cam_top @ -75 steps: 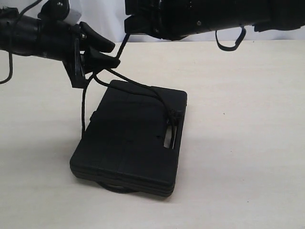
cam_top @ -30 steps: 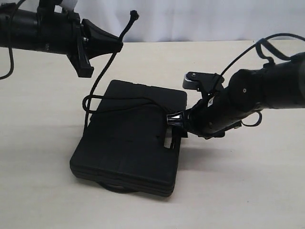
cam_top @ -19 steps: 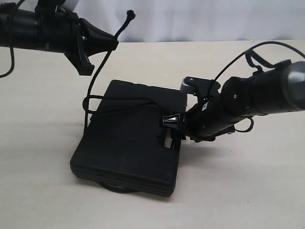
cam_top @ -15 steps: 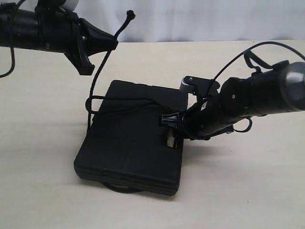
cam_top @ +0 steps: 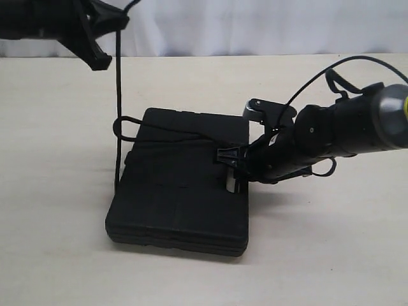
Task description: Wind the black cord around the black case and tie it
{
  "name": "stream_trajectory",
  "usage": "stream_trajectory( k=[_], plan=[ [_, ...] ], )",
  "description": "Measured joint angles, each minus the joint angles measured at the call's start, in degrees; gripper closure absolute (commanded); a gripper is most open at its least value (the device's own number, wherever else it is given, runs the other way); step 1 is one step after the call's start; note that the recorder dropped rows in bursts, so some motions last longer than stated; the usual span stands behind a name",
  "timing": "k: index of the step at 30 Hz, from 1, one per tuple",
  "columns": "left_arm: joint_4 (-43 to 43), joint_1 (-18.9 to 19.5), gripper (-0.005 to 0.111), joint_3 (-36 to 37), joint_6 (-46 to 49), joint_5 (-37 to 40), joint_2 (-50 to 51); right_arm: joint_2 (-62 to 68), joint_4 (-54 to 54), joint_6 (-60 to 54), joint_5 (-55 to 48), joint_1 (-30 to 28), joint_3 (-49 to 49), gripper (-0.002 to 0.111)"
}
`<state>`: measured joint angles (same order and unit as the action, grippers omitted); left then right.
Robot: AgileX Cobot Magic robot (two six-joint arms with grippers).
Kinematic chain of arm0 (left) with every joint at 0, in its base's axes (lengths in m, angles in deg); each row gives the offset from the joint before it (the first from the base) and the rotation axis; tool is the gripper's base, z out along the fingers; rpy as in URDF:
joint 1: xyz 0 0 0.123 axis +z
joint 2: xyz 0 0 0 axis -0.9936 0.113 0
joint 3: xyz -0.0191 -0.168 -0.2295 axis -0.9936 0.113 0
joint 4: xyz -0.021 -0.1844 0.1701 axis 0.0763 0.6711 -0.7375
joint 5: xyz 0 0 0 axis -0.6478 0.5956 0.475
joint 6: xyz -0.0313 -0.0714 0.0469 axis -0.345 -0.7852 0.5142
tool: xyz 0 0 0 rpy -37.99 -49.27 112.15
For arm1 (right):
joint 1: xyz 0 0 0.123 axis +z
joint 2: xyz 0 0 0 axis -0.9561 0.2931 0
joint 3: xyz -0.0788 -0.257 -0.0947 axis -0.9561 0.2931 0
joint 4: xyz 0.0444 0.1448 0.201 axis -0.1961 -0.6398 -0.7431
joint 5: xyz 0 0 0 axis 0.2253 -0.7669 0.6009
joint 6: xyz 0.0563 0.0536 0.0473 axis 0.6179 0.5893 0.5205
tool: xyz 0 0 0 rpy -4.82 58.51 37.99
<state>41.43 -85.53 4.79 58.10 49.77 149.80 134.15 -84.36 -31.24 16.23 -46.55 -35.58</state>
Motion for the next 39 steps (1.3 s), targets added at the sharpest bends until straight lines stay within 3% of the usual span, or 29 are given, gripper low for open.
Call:
stream_trajectory(
  k=[11, 21, 32, 39],
  plan=[
    [0.53, 0.0, 0.107, 0.0, 1.2, -18.61, -8.58, -3.22, 0.12, -1.02, -0.12, -0.11, 0.32, 0.104],
    [10.4, 0.0, 0.107, 0.52, 1.29, -43.99, -9.34, -3.62, 1.0, -1.31, -2.01, -4.53, 0.32, 0.104],
    [10.77, 0.3, 0.107, 6.03, 1.29, -48.44, -8.6, -3.62, 3.58, -1.21, -2.28, -7.89, 0.32, 0.104],
    [11.45, 5.9, 0.107, 8.66, 1.29, -51.36, -5.04, -3.62, 3.92, -1.21, -2.17, -7.89, 0.32, 0.104]
  ],
)
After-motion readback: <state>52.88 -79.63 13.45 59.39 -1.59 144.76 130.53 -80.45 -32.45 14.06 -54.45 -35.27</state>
